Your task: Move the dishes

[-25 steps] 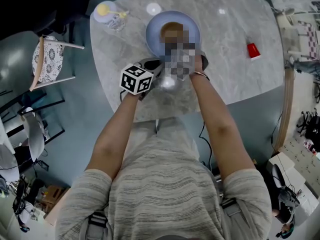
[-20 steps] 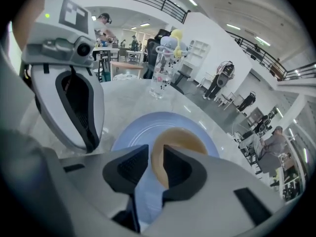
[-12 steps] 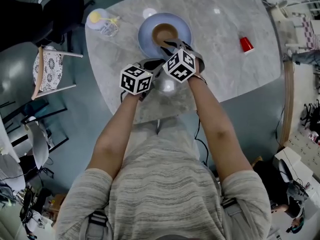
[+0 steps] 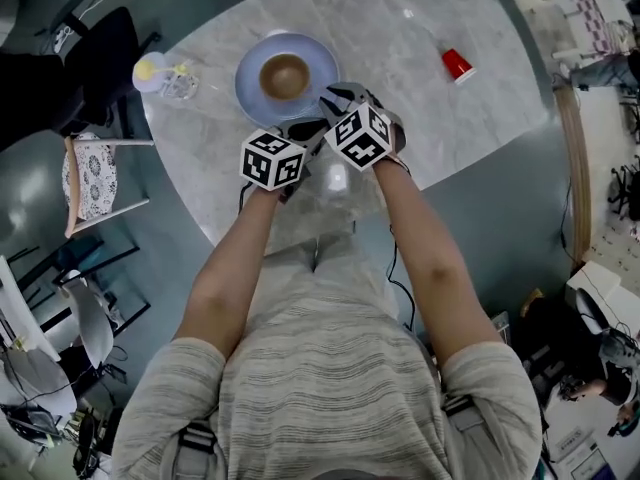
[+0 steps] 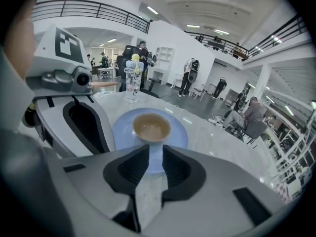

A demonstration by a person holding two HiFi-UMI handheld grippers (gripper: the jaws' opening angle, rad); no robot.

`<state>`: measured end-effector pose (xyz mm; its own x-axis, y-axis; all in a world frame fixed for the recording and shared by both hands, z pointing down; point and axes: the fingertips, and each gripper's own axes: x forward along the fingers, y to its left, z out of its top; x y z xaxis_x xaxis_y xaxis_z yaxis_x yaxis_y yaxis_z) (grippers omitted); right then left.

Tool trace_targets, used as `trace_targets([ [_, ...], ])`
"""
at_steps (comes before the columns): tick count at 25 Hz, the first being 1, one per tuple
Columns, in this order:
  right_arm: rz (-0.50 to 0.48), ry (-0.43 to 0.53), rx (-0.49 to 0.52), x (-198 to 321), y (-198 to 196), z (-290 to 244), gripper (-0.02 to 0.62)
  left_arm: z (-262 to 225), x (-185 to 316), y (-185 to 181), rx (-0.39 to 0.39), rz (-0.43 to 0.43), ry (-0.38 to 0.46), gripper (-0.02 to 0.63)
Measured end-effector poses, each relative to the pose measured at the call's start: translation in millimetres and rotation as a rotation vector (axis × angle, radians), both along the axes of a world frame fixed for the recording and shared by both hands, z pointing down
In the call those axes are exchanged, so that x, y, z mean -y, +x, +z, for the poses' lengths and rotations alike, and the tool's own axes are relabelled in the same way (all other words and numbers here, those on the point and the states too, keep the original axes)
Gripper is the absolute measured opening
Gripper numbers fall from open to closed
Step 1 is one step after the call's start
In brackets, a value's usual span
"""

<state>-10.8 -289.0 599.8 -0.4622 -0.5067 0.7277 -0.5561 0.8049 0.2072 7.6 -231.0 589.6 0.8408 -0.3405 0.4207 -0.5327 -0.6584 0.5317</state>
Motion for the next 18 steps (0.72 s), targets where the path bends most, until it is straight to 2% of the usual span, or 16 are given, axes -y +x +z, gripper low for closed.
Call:
trace_targets([
  [10, 0.243, -0.018, 0.011, 8.3, 128.1, 4.4, 0.098, 0.5, -2.6, 96.0, 0.006, 0.164, 0.008, 0.026],
  [18, 0.375, -0.03, 0.032, 17.0, 201.3, 11.1, 0.1, 7.9, 2.8, 152.2, 0.021, 0.258, 0.004, 0.026],
])
